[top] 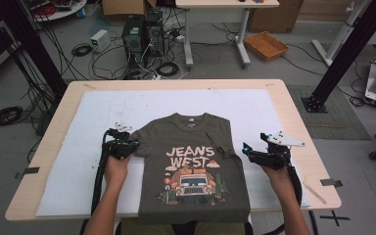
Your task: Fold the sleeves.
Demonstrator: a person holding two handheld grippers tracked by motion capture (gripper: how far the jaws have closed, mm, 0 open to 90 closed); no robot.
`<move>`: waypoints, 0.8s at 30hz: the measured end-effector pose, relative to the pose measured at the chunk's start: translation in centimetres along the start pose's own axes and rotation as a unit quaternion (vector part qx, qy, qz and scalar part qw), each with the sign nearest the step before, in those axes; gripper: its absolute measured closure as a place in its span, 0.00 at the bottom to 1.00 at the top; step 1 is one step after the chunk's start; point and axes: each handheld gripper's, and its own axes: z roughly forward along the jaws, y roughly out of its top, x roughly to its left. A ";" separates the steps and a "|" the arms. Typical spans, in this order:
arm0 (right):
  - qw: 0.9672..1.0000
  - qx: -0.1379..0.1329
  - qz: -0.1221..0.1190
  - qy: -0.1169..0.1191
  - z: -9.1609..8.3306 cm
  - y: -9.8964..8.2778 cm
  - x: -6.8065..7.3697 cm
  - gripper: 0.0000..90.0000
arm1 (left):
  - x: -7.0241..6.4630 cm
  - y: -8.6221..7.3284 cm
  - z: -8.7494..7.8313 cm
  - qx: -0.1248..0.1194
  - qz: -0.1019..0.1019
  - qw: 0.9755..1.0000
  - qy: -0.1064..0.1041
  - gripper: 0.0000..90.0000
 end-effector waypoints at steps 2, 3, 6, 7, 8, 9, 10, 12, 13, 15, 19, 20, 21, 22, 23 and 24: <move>1.000 0.001 0.002 0.000 0.0 0.0 0.0 0.23 | 0.2 0.0 0.0 0.000 -0.009 1.000 -0.006 0.96; 1.000 0.001 0.000 0.000 0.0 0.0 -0.1 0.23 | 0.4 0.0 -0.1 -0.002 -0.019 1.000 -0.011 0.96; 1.000 0.001 0.005 0.000 0.1 0.0 -0.1 0.23 | 1.0 0.2 -0.5 -0.033 -0.049 0.998 -0.018 0.96; 1.000 0.000 0.004 -0.001 0.1 0.0 -0.2 0.23 | 1.1 0.4 -0.7 -0.044 -0.057 0.997 -0.024 0.96; 1.000 0.001 0.004 -0.002 0.1 -0.1 -0.2 0.23 | 1.2 0.6 -1.0 -0.050 -0.059 0.997 -0.028 0.96; 1.000 0.001 0.005 -0.002 0.1 -0.1 -0.2 0.23 | 1.2 0.8 -1.2 -0.058 -0.062 0.996 -0.035 0.96; 1.000 0.001 0.006 -0.002 0.1 -0.1 -0.2 0.23 | 1.2 1.0 -1.3 -0.062 -0.067 0.995 -0.043 0.96; 1.000 0.000 0.006 -0.008 0.1 0.0 -0.2 0.23 | 1.1 1.6 -1.8 -0.076 -0.082 0.992 -0.063 0.96; 1.000 -0.002 0.008 -0.011 0.0 0.0 -0.2 0.23 | 0.9 2.0 -2.0 -0.081 -0.080 0.991 -0.068 0.96; 1.000 -0.007 0.009 -0.010 0.0 0.0 -0.3 0.23 | 0.3 2.9 -2.3 -0.084 -0.070 0.991 -0.076 0.96; 1.000 -0.006 0.011 -0.009 -0.1 0.0 -0.3 0.23 | -1.5 4.7 -2.5 -0.084 -0.041 0.991 -0.092 0.96; 1.000 -0.006 0.011 -0.009 -0.1 0.0 -0.3 0.23 | -1.5 4.7 -2.5 -0.084 -0.041 0.991 -0.092 0.96; 1.000 -0.006 0.011 -0.008 -0.1 0.0 -0.3 0.23 | -2.7 5.4 -2.4 -0.079 -0.023 0.991 -0.106 0.96; 1.000 -0.005 0.013 -0.009 -0.1 0.0 -0.3 0.23 | -3.4 5.7 -2.3 -0.075 -0.018 0.991 -0.112 0.96; 1.000 -0.005 0.012 -0.009 -0.1 0.0 -0.3 0.23 | -4.0 6.0 -2.2 -0.074 -0.011 0.990 -0.119 0.96; 1.000 -0.006 0.010 -0.008 -0.1 0.0 -0.4 0.23 | -4.7 6.3 -2.1 -0.073 -0.005 0.989 -0.130 0.96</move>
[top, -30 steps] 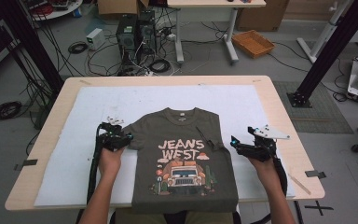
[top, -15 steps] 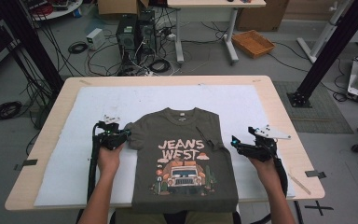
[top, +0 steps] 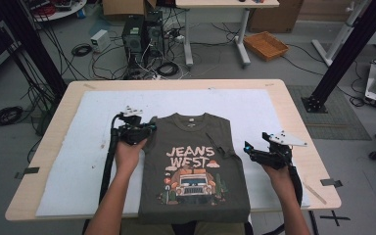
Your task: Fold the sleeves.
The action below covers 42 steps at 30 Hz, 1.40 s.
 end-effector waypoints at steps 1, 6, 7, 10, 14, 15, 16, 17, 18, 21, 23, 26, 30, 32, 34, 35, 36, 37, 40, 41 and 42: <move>1.000 0.002 0.003 0.000 0.0 0.0 0.0 0.23 | -0.4 0.1 0.2 0.000 0.004 1.000 -0.003 0.96; 1.000 0.000 0.007 -0.001 -0.2 -0.1 -0.2 0.23 | -1.3 0.6 0.2 -0.029 0.012 0.999 0.037 0.52; 1.000 0.001 0.007 -0.002 -0.2 -0.1 -0.2 0.23 | -1.2 0.6 0.1 -0.033 0.016 0.998 0.046 0.47; 1.000 0.000 0.010 -0.002 -0.3 -0.2 -0.3 0.23 | -0.7 0.3 -0.4 -0.049 0.021 0.997 0.062 0.35; 1.000 -0.001 0.008 -0.003 -0.3 -0.2 -0.3 0.23 | 0.1 -0.4 -0.7 -0.061 0.028 0.996 0.055 0.28; 1.000 -0.002 0.006 -0.005 -0.3 -0.2 -0.3 0.23 | 0.2 -0.7 -0.7 -0.059 0.034 0.996 0.055 0.27; 1.000 -0.002 0.006 -0.004 -0.3 -0.2 -0.3 0.23 | 0.3 -0.9 -0.7 -0.058 0.039 0.996 0.054 0.27; 1.000 -0.001 0.005 -0.006 -0.3 -0.2 -0.3 0.23 | 0.5 -1.3 -0.8 -0.059 0.042 0.996 0.052 0.27; 1.000 -0.001 0.004 -0.006 -0.4 -0.2 -0.3 0.23 | 0.7 -1.6 -0.8 -0.062 0.047 0.996 0.047 0.27; 1.000 -0.002 0.004 -0.007 -0.5 -0.2 -0.3 0.23 | 1.1 -2.1 -1.0 -0.067 0.047 0.996 0.042 0.27; 1.000 -0.001 0.006 -0.004 -0.5 -0.1 -0.5 0.23 | 1.5 -2.4 -1.4 -0.068 0.047 0.996 0.040 0.27; 1.000 -0.003 0.006 -0.005 -0.4 0.0 -0.5 0.23 | 1.9 -2.4 -1.8 -0.076 0.047 0.995 0.042 0.27; 1.000 0.001 0.006 -0.009 -0.4 -0.1 -0.4 0.23 | 2.5 -2.7 -2.2 -0.079 0.045 0.995 0.038 0.27; 1.000 0.000 0.004 -0.008 -0.5 -0.1 -0.4 0.23 | 2.8 -3.0 -2.3 -0.080 0.042 0.995 0.036 0.27; 1.000 0.000 0.002 -0.007 -0.6 -0.2 -0.4 0.23 | 3.0 -3.3 -2.4 -0.079 0.038 0.995 0.037 0.27; 1.000 0.001 0.002 -0.007 -0.6 -0.2 -0.4 0.23 | 3.2 -3.4 -2.4 -0.078 0.036 0.996 0.037 0.27; 1.000 0.001 0.002 -0.007 -0.6 -0.2 -0.4 0.23 | 3.3 -3.4 -2.4 -0.077 0.036 0.996 0.037 0.27; 1.000 0.001 0.002 -0.007 -0.6 -0.2 -0.4 0.23 | 3.3 -3.4 -2.4 -0.077 0.036 0.996 0.037 0.27; 1.000 -0.003 0.000 -0.009 -0.7 -0.2 -0.3 0.23 | 3.4 -3.5 -2.5 -0.081 0.038 0.995 0.037 0.27; 1.000 -0.003 0.000 -0.009 -0.7 -0.2 -0.3 0.23 | 3.4 -3.5 -2.5 -0.081 0.038 0.995 0.037 0.27; 1.000 -0.004 0.001 -0.010 -0.8 -0.2 -0.3 0.23 | 3.4 -3.4 -2.5 -0.084 0.037 0.995 0.035 0.27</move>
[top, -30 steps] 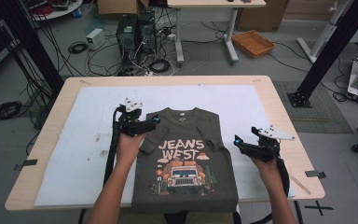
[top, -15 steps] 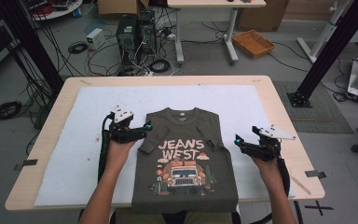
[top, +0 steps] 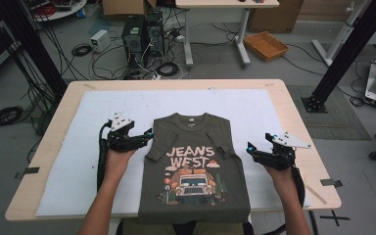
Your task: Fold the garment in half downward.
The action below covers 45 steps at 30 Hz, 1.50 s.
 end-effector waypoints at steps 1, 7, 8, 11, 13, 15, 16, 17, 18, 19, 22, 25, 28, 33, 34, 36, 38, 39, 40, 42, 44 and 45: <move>1.000 0.001 0.000 0.000 -0.1 0.0 0.0 0.23 | 0.0 0.0 0.0 -0.001 -0.001 1.000 0.000 0.27; 1.000 -0.002 -0.001 0.001 -0.1 0.0 0.0 0.23 | 0.1 0.0 0.1 -0.001 0.002 1.000 -0.001 0.27; 1.000 0.000 0.000 0.002 -0.1 0.0 0.0 0.23 | 0.2 0.0 0.1 0.000 0.002 1.000 0.001 0.27; 1.000 0.004 -0.002 0.003 0.1 -0.1 0.1 0.23 | 0.5 -0.1 0.5 0.004 -0.001 1.000 0.001 0.28; 1.000 0.005 -0.001 0.002 0.0 -0.2 0.1 0.23 | 0.8 -0.1 0.9 0.012 0.004 1.000 0.004 0.28; 1.000 0.007 -0.003 0.002 0.0 -0.3 0.2 0.23 | 1.0 -0.1 1.3 0.017 -0.002 1.000 0.004 0.28; 1.000 0.007 -0.003 0.002 0.0 -0.3 0.2 0.23 | 1.0 -0.1 1.3 0.017 -0.002 1.000 0.004 0.28; 1.000 0.008 -0.005 0.002 -0.1 -0.2 0.2 0.23 | 1.3 0.1 2.3 0.035 0.001 0.999 0.004 0.29; 1.000 0.010 -0.003 0.003 0.0 -0.3 0.3 0.23 | 1.3 0.2 2.5 0.038 0.002 0.999 0.005 0.29; 1.000 0.011 -0.004 0.003 0.1 -0.3 0.4 0.23 | 1.4 0.3 2.7 0.041 0.006 0.999 0.006 0.30; 1.000 0.013 -0.010 0.006 0.3 -0.3 0.5 0.23 | 1.4 0.5 3.2 0.047 0.010 0.999 0.009 0.30; 1.000 0.018 -0.016 0.012 0.5 -0.4 0.8 0.23 | 1.6 0.8 4.4 0.059 0.020 0.998 0.012 0.35; 1.000 0.018 -0.015 0.014 0.5 -0.3 1.0 0.23 | 1.8 1.1 5.5 0.074 0.025 0.997 0.024 0.39; 1.000 0.021 -0.014 0.016 0.7 -0.3 1.1 0.23 | 2.3 1.2 7.7 0.109 0.022 0.993 0.032 0.48; 1.000 0.020 -0.015 0.017 0.7 -0.3 1.1 0.23 | 2.3 1.1 8.2 0.115 0.027 0.993 0.031 0.49; 1.000 0.021 -0.012 0.019 0.7 -0.3 1.1 0.23 | 2.2 0.9 8.9 0.120 0.039 0.992 0.029 0.52; 0.999 0.023 -0.009 0.022 0.7 -0.3 1.0 0.23 | 2.2 0.7 9.3 0.120 0.042 0.991 0.032 0.55; 0.999 0.023 -0.010 0.023 0.7 -0.3 1.0 0.23 | 2.2 0.5 9.5 0.122 0.044 0.991 0.032 0.57; 0.999 0.023 -0.010 0.023 0.7 -0.3 1.0 0.23 | 2.3 0.3 9.8 0.125 0.046 0.991 0.031 0.57; 0.999 0.027 -0.011 0.030 0.8 -0.3 1.1 0.23 | 2.5 -0.2 10.2 0.130 0.046 0.990 0.020 0.63; 0.999 0.030 -0.010 0.032 1.0 -0.3 1.1 0.23 | 2.6 -0.3 10.3 0.127 0.048 0.991 0.014 0.70; 0.999 0.032 -0.007 0.032 1.1 -0.3 1.1 0.23 | 2.6 -0.3 10.3 0.127 0.052 0.991 0.009 0.75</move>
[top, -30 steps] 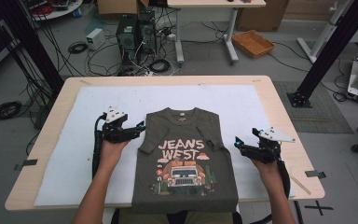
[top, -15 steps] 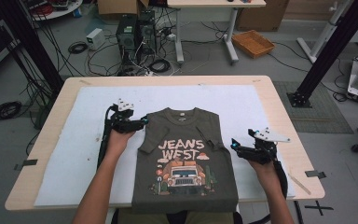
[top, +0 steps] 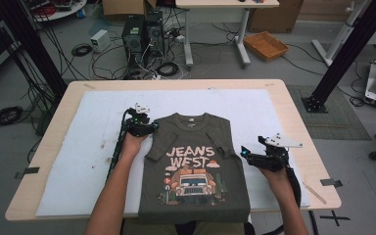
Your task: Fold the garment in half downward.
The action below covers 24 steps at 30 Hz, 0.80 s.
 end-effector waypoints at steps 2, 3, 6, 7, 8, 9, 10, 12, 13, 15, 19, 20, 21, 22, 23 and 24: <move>1.000 0.002 0.002 0.001 0.3 0.1 -0.1 0.23 | -0.1 0.0 0.0 0.001 0.003 1.000 -0.011 0.87; 1.000 0.004 0.006 0.002 0.4 0.1 -0.2 0.23 | -0.3 0.0 0.0 0.001 0.004 1.000 -0.012 0.91; 1.000 0.008 0.008 0.004 0.7 0.4 -0.3 0.23 | -0.5 0.0 0.0 0.004 0.009 1.000 -0.009 0.96; 1.000 0.013 0.012 0.006 1.2 0.7 -0.4 0.23 | -0.4 0.0 0.0 0.003 0.005 1.000 -0.010 0.96; 1.000 0.017 0.008 0.006 1.6 0.9 -0.6 0.23 | -0.4 0.0 0.0 0.001 0.001 1.000 -0.013 0.96; 1.000 0.022 0.008 0.005 2.0 1.2 -0.7 0.23 | -0.3 -0.1 0.0 0.001 -0.003 1.000 -0.015 0.96; 1.000 0.028 0.008 0.006 2.5 1.4 -0.9 0.23 | -0.2 -0.1 0.0 0.002 -0.002 1.000 -0.015 0.96; 0.999 0.038 0.010 0.002 3.0 1.7 -1.1 0.23 | -0.2 -0.1 0.0 0.002 -0.002 1.000 -0.015 0.96; 0.999 0.052 0.010 -0.002 4.2 2.4 -1.5 0.23 | -0.2 -0.1 0.0 0.001 -0.006 1.000 -0.017 0.96; 0.998 0.060 0.009 -0.005 4.8 2.8 -1.6 0.23 | -0.1 -0.1 0.0 0.000 -0.010 1.000 -0.019 0.96; 0.998 0.068 0.012 -0.013 7.4 4.8 -2.0 0.23 | -0.1 -0.1 0.0 0.000 -0.011 1.000 -0.020 0.96; 0.997 0.070 0.014 -0.015 7.8 5.2 -2.1 0.23 | -0.1 -0.1 0.0 0.000 -0.010 1.000 -0.020 0.96; 0.997 0.070 0.014 -0.015 7.8 5.2 -2.1 0.23 | -0.1 -0.1 0.0 0.000 -0.011 1.000 -0.020 0.96; 0.997 0.080 0.017 -0.017 8.4 5.5 -2.1 0.23 | 0.0 -0.1 0.0 0.000 -0.011 1.000 -0.021 0.96; 0.996 0.083 0.018 -0.018 8.9 5.7 -2.1 0.23 | -0.1 -0.1 0.0 0.000 -0.010 1.000 -0.020 0.96; 0.995 0.091 0.021 -0.019 9.5 5.8 -2.2 0.26 | -0.1 -0.1 0.0 0.000 -0.011 1.000 -0.020 0.96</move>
